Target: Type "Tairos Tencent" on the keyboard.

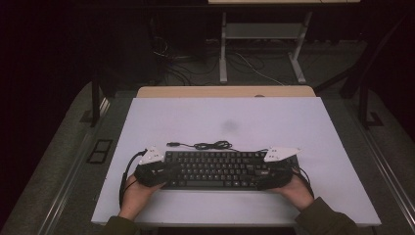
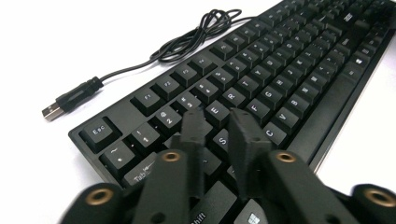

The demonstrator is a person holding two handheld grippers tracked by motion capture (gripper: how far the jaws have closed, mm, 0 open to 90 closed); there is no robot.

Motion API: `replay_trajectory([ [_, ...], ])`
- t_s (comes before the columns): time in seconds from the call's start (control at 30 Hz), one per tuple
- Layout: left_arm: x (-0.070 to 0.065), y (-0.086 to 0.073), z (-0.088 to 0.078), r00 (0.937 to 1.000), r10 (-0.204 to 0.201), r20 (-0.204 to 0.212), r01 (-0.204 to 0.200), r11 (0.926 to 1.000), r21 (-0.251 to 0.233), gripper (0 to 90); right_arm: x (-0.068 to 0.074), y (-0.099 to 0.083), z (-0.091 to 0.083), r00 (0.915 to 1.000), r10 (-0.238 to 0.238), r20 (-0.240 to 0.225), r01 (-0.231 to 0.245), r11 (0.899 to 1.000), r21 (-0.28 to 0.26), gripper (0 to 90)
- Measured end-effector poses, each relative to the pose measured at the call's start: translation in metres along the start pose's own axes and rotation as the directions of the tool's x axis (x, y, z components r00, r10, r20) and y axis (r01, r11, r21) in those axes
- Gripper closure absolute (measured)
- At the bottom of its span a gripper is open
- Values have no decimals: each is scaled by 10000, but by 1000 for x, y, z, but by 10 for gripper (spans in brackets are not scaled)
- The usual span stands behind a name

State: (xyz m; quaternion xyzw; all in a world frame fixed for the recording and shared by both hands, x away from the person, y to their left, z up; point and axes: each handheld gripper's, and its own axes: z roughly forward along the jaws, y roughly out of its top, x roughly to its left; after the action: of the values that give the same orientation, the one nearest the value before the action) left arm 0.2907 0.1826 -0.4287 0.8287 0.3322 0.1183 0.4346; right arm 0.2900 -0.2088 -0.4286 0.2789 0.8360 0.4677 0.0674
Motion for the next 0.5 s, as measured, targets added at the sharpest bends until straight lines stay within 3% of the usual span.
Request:
replay_trajectory([
  [0.17,1,0,1,10000,-51,-8,51,9998,186,889,0,0,0,10000,-6,5,6,10000,-22,304],
  [0.5,0,-1,5,10000,5,-42,-3,9990,450,889,1,0,0,10000,49,33,-49,10000,-30,304],
])
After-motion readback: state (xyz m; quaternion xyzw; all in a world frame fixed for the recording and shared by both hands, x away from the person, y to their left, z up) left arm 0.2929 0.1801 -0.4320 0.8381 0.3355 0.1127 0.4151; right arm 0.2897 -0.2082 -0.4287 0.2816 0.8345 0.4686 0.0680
